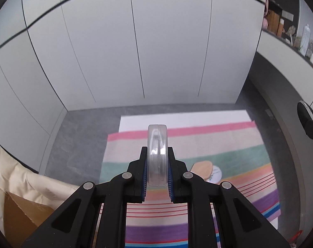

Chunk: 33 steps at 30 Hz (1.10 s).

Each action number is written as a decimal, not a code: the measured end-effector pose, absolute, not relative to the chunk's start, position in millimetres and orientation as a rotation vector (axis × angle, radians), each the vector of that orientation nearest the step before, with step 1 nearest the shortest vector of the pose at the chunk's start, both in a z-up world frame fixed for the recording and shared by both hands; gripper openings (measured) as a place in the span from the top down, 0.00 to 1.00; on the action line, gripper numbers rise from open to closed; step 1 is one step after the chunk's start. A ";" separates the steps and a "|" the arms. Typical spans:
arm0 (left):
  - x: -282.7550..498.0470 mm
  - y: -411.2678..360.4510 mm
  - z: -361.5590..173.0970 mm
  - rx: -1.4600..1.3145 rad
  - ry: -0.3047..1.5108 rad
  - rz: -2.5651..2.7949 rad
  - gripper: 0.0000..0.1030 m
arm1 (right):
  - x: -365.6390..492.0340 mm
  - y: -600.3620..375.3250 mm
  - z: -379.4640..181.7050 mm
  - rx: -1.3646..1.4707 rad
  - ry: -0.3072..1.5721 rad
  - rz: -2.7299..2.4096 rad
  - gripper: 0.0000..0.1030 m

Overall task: Organize objects
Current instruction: 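Lift the black compact and clear case and carry them over the cardboard box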

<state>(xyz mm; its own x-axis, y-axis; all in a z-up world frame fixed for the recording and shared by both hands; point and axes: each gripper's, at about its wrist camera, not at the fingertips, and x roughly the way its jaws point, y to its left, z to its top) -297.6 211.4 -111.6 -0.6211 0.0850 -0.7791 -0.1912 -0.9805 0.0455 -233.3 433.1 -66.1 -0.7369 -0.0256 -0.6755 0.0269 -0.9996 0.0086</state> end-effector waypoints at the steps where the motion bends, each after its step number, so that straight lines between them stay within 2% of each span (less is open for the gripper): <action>1: -296.2 210.5 -105.7 -1.281 0.177 2.696 0.84 | -231.2 431.6 -58.3 1.116 0.009 -2.907 0.60; 5: -292.4 205.4 -89.2 -1.283 0.153 2.705 0.84 | -222.4 425.9 -41.2 1.079 0.029 -2.917 0.60; 10: -278.4 206.3 -80.6 -1.267 0.229 2.732 0.84 | -213.2 420.2 -40.7 1.080 0.069 -2.911 0.60; 20: -261.5 198.7 -72.5 -1.328 0.195 2.704 0.84 | -198.0 431.4 -34.2 1.102 0.026 -2.901 0.60; 33: -189.0 190.7 -52.8 -1.282 0.229 2.671 0.84 | -130.9 431.7 -36.2 1.108 -0.010 -2.862 0.60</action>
<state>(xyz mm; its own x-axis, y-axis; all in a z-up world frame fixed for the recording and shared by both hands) -189.0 190.7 -52.8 -0.6158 0.0863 -0.7832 -0.2181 -0.9738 0.0643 -130.9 431.7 -36.2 -0.7371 -0.0705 -0.6721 0.0659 -0.9973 0.0324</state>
